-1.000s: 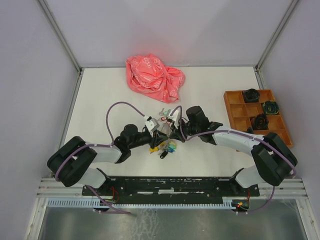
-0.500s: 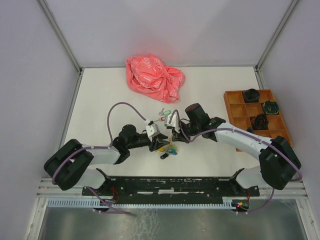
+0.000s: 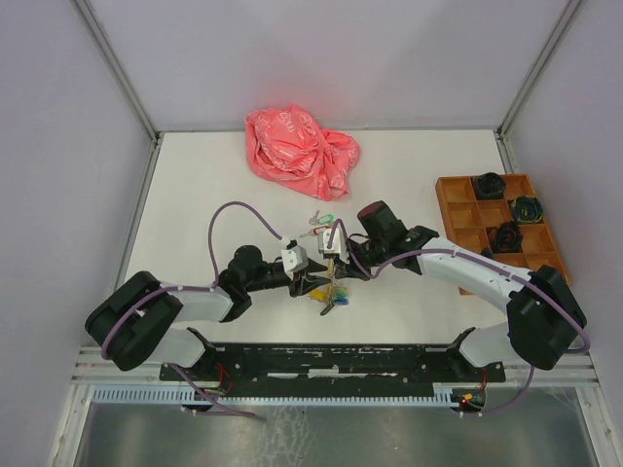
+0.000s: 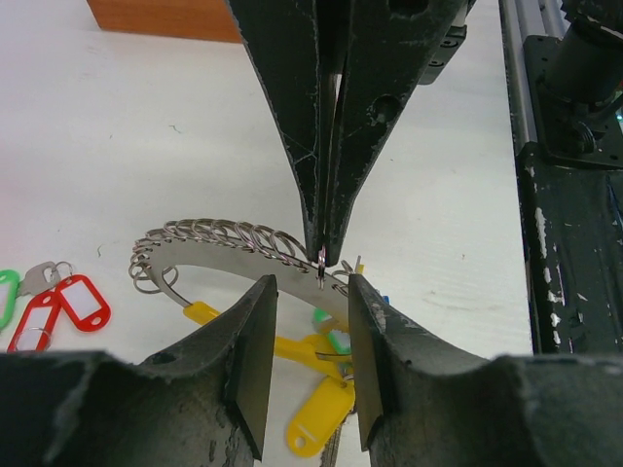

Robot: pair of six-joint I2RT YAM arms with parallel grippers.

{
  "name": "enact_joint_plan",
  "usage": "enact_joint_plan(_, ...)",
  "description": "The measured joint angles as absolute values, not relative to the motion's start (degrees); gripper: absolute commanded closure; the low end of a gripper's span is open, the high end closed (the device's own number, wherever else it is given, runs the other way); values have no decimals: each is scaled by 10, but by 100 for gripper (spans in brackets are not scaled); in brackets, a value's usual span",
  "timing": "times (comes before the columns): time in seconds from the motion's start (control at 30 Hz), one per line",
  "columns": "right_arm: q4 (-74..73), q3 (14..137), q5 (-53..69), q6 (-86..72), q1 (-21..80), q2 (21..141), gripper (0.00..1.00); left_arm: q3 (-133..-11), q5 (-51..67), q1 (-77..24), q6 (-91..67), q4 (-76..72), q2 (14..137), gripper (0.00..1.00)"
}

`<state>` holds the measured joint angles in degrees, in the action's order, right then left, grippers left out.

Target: Put the keys on the keyring

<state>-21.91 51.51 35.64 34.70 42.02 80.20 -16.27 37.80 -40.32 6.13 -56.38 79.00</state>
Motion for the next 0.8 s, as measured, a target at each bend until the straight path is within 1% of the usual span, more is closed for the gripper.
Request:
enact_joint_plan(0.03, -220, 516, 357, 349, 420, 802, 99, -162, 376, -403, 61, -564, 790, 53)
enact_joint_plan(0.13, -221, 517, 358, 351, 420, 802, 99, -157, 373, -403, 61, -565, 783, 53)
enact_joint_plan(0.27, -224, 520, 359, 354, 420, 802, 99, -155, 370, -403, 61, -568, 781, 55)
enact_joint_plan(0.37, -224, 522, 360, 355, 420, 802, 99, -156, 365, -403, 61, -560, 779, 53)
enact_joint_plan(0.43, -224, 523, 360, 355, 420, 802, 99, -156, 361, -403, 61, -553, 773, 55)
enact_joint_plan(0.53, -226, 523, 360, 357, 420, 802, 99, -156, 357, -403, 61, -548, 759, 66)
enact_joint_plan(0.6, -228, 523, 360, 359, 421, 802, 99, -157, 356, -403, 60, -544, 754, 70)
enact_joint_plan(0.8, -228, 523, 361, 359, 423, 802, 99, -168, 366, -403, 60, -528, 760, 71)
